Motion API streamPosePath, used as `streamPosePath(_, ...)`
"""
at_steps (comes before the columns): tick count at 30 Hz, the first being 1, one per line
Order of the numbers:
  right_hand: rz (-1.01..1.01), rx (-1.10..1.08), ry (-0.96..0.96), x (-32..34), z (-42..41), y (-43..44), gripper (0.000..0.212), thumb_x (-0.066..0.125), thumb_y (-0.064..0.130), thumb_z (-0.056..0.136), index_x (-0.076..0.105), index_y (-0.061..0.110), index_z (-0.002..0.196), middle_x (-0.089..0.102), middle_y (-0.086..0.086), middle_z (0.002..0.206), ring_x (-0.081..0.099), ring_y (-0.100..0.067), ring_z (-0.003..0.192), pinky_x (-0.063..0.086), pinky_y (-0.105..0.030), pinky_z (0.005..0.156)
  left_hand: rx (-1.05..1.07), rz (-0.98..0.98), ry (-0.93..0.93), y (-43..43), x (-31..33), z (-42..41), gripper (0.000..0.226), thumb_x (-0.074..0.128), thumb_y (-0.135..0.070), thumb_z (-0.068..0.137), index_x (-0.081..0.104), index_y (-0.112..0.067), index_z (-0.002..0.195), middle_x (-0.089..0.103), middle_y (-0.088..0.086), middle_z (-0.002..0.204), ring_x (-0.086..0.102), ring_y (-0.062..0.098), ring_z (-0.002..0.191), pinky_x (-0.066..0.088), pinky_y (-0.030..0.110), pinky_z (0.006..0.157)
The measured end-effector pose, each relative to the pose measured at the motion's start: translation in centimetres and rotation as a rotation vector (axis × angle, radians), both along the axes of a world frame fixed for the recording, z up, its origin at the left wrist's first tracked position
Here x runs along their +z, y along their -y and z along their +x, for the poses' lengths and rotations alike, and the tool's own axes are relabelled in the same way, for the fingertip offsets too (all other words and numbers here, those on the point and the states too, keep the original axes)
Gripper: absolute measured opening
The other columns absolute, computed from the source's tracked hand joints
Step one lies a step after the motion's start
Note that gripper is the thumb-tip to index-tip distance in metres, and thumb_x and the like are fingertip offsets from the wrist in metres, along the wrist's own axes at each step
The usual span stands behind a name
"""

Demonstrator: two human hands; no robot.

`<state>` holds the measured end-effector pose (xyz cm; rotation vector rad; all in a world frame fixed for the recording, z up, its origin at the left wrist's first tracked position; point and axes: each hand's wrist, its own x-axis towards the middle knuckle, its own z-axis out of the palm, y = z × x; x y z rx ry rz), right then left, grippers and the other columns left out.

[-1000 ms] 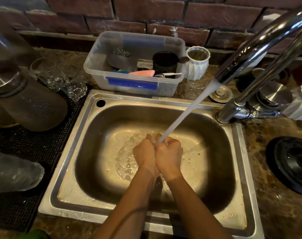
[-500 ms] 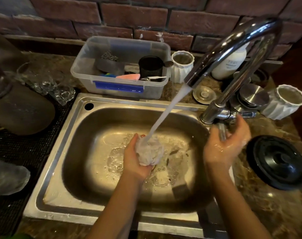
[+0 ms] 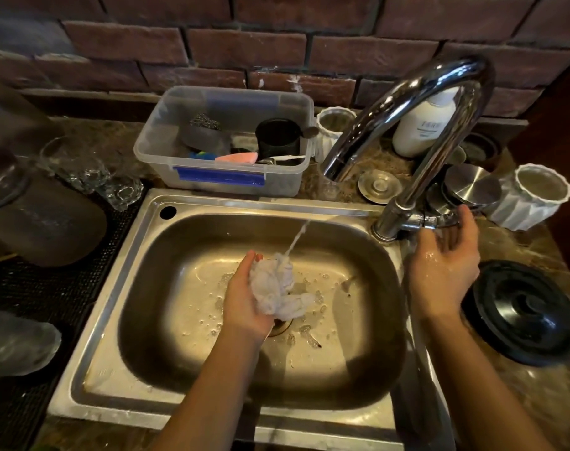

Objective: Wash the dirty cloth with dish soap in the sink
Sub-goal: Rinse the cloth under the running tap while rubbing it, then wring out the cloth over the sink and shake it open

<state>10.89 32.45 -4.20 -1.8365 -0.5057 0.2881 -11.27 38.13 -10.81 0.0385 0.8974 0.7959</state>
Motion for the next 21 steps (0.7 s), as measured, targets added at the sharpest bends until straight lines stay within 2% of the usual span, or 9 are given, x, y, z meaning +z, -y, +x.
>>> streamPosePath(3, -0.091, 0.048, 0.003, 0.0, -0.4, 0.6, 0.076, 0.062, 0.027, 0.092, 0.027, 0.028, 0.160, 0.057, 0.008, 0.143, 0.057, 0.008, 0.114, 0.037, -0.040, 0.119, -0.004, -0.033, -0.015, 0.0, 0.2, 0.3, 0.052, 0.062, -0.047, 0.092, 0.059, -0.021, 0.137, 0.064, 0.014, 0.118, 0.063, 0.027, 0.106, 0.052, 0.055, 0.090)
streamPosePath(5, -0.081, 0.114, 0.020, -0.4, -2.6, 1.6, 0.080, 0.061, 0.028, 0.096, 0.017, 0.029, 0.162, 0.033, 0.005, 0.165, 0.035, -0.010, 0.148, 0.025, -0.043, 0.125, -0.003, -0.034, -0.072, 0.2, 0.3, 0.6, 0.062, 0.072, -0.048, 0.080, 0.065, -0.014, 0.132, 0.065, 0.015, 0.126, 0.062, 0.033, 0.115, 0.042, 0.066, 0.105)
streamPosePath(6, -0.051, 0.162, 0.011, -0.9, -4.2, 2.1, 0.078, 0.060, 0.027, 0.098, 0.016, 0.030, 0.162, 0.024, 0.009, 0.168, 0.025, -0.009, 0.153, 0.022, -0.042, 0.126, 0.019, -0.028, -0.103, 0.3, 0.2, 0.9, 0.070, 0.076, -0.048, 0.074, 0.065, -0.012, 0.132, 0.065, 0.016, 0.131, 0.062, 0.035, 0.118, 0.040, 0.069, 0.106)
streamPosePath(8, -0.037, 0.310, -0.114, -2.2, -7.6, 2.3, 0.068, 0.058, 0.030, 0.101, 0.025, 0.036, 0.159, 0.031, 0.013, 0.164, 0.036, -0.002, 0.146, 0.035, -0.038, 0.121, 0.086, -0.001, -0.210, 0.5, 0.4, 1.7, 0.066, 0.080, -0.046, 0.073, 0.065, -0.016, 0.131, 0.067, 0.016, 0.131, 0.065, 0.037, 0.116, 0.052, 0.063, 0.095)
streamPosePath(10, -0.068, 0.466, -0.476, -2.5, -10.8, 1.2, 0.054, 0.058, 0.038, 0.100, 0.040, 0.042, 0.151, 0.052, 0.010, 0.149, 0.060, 0.005, 0.119, 0.056, -0.022, 0.095, 0.132, 0.095, -0.393, 1.1, 1.0, 2.8, 0.037, 0.073, -0.042, 0.087, 0.069, -0.026, 0.120, 0.073, 0.007, 0.117, 0.071, 0.031, 0.105, 0.061, 0.049, 0.083)
streamPosePath(12, -0.042, 0.511, -0.733, -2.8, -12.8, 0.0, 0.041, 0.058, 0.054, 0.092, 0.053, 0.049, 0.133, 0.066, 0.011, 0.132, 0.070, -0.002, 0.107, 0.059, -0.019, 0.081, 0.118, 0.221, -0.609, 1.8, 1.9, 3.8, 0.024, 0.068, -0.044, 0.092, 0.073, -0.027, 0.109, 0.077, -0.002, 0.102, 0.075, 0.023, 0.094, 0.063, 0.040, 0.082)
streamPosePath(14, -0.025, 0.484, -0.742, -3.0, -13.9, -1.0, 0.035, 0.057, 0.065, 0.084, 0.060, 0.047, 0.115, 0.074, 0.016, 0.110, 0.073, -0.006, 0.103, 0.062, -0.026, 0.084, 0.110, 0.308, -0.690, 2.1, 2.4, 4.3, 0.026, 0.067, -0.046, 0.092, 0.076, -0.023, 0.098, 0.079, -0.005, 0.091, 0.076, 0.021, 0.089, 0.062, 0.032, 0.076)
streamPosePath(18, -0.045, 0.428, -0.598, -3.0, -15.0, -2.5, 0.030, 0.058, 0.058, 0.093, 0.069, 0.030, 0.099, 0.078, 0.007, 0.091, 0.077, -0.010, 0.089, 0.064, -0.035, 0.084, 0.188, 0.236, -0.736, 1.2, 3.5, 3.9, 0.034, 0.068, -0.045, 0.091, 0.077, -0.012, 0.094, 0.079, 0.002, 0.087, 0.075, 0.015, 0.076, 0.053, 0.014, 0.054)
streamPosePath(21, -0.097, 0.418, -0.606, -3.0, -15.4, -3.2, 0.030, 0.054, 0.057, 0.096, 0.074, 0.042, 0.078, 0.078, 0.015, 0.079, 0.076, -0.004, 0.081, 0.063, -0.031, 0.081, 0.198, 0.190, -0.770, 0.4, 3.5, 3.6, 0.034, 0.069, -0.041, 0.092, 0.076, -0.008, 0.097, 0.077, 0.007, 0.090, 0.074, 0.019, 0.081, 0.051, 0.013, 0.050)
